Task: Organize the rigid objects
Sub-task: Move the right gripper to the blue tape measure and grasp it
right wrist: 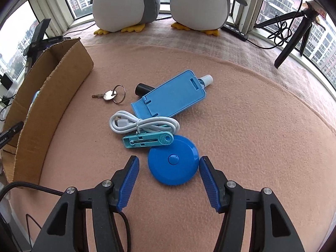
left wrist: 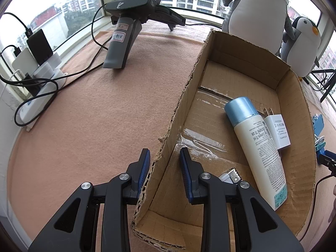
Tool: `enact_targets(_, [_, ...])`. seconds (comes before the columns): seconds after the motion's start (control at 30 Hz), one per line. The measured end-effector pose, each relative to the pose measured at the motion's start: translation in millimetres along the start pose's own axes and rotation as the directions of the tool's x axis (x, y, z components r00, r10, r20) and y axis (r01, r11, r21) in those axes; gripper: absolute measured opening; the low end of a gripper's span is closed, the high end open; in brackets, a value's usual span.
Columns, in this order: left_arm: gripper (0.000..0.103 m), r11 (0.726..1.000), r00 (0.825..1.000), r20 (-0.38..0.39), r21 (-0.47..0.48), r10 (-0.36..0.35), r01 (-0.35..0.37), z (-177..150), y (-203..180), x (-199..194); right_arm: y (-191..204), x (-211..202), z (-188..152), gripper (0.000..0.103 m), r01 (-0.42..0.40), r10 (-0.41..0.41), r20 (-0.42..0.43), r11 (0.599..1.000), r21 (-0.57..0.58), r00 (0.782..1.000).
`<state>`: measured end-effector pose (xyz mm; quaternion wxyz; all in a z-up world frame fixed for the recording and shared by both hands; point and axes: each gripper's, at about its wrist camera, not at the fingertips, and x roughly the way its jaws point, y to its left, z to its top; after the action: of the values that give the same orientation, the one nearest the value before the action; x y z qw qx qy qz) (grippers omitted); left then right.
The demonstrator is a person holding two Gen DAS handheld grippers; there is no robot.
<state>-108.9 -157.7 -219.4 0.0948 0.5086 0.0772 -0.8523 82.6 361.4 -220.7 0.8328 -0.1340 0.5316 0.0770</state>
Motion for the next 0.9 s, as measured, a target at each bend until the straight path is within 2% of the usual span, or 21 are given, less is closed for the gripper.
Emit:
enact_targets(0.1, [0.027,1.0,1.0,0.0,0.0,0.0,0.0,0.0,-0.1,0.0,-2.1,4.8,0.5,0.047,-0.001,0.001,-0.014,1.0,0.007,1.0])
enact_targets(0.67, [0.027,1.0,1.0,-0.001,0.0,0.001,-0.001,0.2,-0.2,-0.2,-7.8,-5.9,-15.9,0.046,-0.021,0.021,0.001,0.998,0.058,1.0])
enact_targets(0.9, [0.027,1.0,1.0,0.0,0.0,0.001,-0.001,-0.1,0.0,-0.3,-1.7,-27.1,-19.7,0.046,-0.028,0.025,0.047,0.998,0.06,0.999])
